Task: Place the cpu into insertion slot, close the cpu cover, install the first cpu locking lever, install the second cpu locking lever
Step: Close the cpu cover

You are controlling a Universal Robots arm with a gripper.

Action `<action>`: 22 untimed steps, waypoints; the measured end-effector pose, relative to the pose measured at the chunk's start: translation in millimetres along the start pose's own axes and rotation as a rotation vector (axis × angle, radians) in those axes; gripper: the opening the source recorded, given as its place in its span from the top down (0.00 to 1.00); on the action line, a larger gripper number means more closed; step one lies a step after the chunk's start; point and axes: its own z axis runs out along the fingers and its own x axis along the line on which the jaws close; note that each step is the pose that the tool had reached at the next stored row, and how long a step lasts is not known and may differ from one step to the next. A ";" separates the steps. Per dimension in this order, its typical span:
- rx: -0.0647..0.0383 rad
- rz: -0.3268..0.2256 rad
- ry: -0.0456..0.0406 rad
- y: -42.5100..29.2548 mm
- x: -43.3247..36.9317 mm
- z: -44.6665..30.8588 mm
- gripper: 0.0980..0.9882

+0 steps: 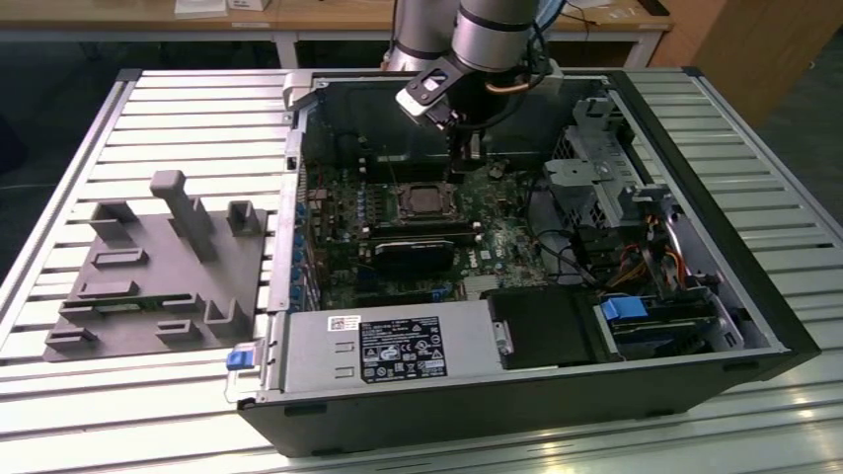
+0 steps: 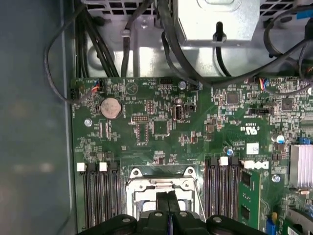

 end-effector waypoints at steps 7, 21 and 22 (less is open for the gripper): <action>-0.069 -0.009 0.0027 -12.2 -3.4 3.3 1.00; -0.081 -0.011 0.0045 -44.9 -7.5 7.1 1.00; -0.081 -0.011 0.0045 -46.4 -7.6 7.2 1.00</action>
